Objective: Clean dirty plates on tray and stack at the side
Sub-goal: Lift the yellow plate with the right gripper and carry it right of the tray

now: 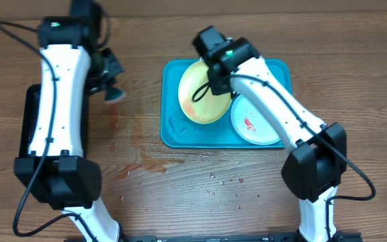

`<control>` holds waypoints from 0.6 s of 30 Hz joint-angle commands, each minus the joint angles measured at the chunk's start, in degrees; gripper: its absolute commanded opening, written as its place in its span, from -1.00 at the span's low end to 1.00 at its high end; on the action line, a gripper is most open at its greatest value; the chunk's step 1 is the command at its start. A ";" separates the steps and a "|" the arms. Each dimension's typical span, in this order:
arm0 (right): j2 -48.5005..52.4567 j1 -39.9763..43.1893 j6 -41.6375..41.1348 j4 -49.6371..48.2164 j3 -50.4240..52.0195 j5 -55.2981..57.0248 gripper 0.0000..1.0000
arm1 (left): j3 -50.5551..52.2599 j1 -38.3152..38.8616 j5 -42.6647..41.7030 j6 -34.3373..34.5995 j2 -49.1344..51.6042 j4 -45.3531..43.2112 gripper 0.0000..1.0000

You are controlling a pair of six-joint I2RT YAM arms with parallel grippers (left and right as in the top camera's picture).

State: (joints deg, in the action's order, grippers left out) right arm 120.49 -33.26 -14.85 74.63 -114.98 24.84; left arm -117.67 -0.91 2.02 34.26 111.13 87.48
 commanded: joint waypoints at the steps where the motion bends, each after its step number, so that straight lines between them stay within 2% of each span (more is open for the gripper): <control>1: -0.92 -5.86 1.14 1.09 -3.78 23.56 -0.93 | 0.26 -4.66 -1.03 -5.22 -0.61 0.59 -0.92; 5: -0.92 -11.32 8.35 -0.72 -3.80 39.43 -0.92 | 0.31 -9.62 -2.36 -5.77 -0.59 1.97 -0.91; 9: -0.92 -14.53 12.50 -3.58 -3.80 49.20 -0.93 | 0.31 -12.11 -3.39 -5.79 -0.57 2.10 -0.91; 13: -0.92 -16.72 17.09 -4.02 -3.80 52.78 -0.93 | 0.48 -13.05 -3.34 -5.79 -0.57 2.34 -0.92; 16: -0.92 -17.27 16.98 -3.82 -3.80 53.07 -0.93 | 1.03 -13.00 -3.34 -5.79 -0.57 2.05 -0.92; 18: -0.92 -17.25 13.92 -3.80 -3.76 49.92 -0.93 | 1.31 -12.98 -3.34 -5.84 -0.57 2.08 -0.92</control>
State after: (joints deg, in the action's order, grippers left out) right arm 120.49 -50.30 0.84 71.16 -117.08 74.13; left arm -117.14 -13.91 -0.69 29.56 111.13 89.60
